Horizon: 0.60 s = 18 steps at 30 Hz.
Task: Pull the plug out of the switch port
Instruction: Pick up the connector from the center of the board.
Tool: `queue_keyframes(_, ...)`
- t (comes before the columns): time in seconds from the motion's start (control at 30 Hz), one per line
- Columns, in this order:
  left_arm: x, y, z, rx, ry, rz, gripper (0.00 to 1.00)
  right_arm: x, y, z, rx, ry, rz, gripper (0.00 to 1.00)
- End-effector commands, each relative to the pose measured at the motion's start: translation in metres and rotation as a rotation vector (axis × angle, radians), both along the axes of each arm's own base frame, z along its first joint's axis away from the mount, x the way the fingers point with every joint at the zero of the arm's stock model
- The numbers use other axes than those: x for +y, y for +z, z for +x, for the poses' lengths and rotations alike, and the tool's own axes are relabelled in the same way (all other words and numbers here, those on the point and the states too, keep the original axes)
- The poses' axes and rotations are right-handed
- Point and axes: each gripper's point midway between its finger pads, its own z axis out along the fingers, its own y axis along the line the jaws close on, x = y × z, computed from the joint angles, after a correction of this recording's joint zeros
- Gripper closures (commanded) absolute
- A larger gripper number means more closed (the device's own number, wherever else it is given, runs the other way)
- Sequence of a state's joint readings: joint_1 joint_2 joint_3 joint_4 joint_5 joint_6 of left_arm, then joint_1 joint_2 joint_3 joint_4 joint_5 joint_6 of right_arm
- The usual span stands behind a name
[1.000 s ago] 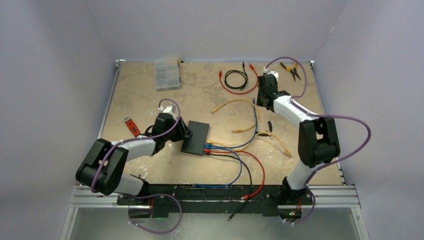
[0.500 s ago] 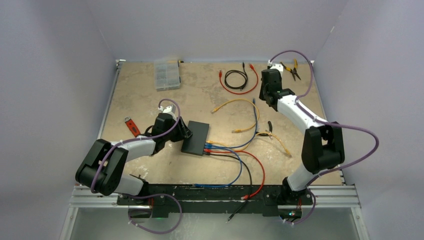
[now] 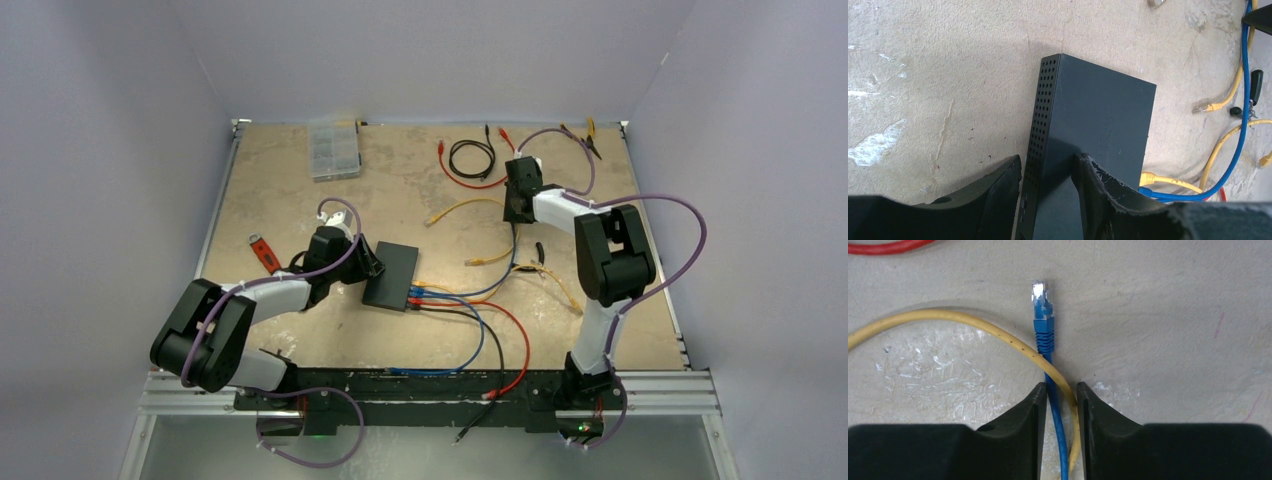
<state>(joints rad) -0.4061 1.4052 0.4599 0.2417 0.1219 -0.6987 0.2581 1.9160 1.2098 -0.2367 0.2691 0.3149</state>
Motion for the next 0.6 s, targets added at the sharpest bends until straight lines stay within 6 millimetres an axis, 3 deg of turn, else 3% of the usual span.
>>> queue_keyframes(0.0, 0.02, -0.045, -0.049, 0.188, -0.051, 0.123, 0.56, -0.001, -0.006, 0.01, -0.014, -0.015, 0.017, 0.74)
queue_keyframes(0.17, 0.02, -0.046, -0.049, 0.192, -0.052, 0.125, 0.56, -0.002, -0.008, 0.009, -0.013, -0.019, 0.021, 0.99)
queue_keyframes(0.33, 0.02, -0.046, -0.049, 0.193, -0.052, 0.125, 0.56, -0.007, 0.017, 0.011, -0.06, -0.037, 0.006, 1.0)
queue_keyframes(0.57, 0.02, -0.047, -0.049, 0.195, -0.053, 0.127, 0.56, -0.012, 0.078, 0.014, -0.165, -0.054, 0.009, 1.0)
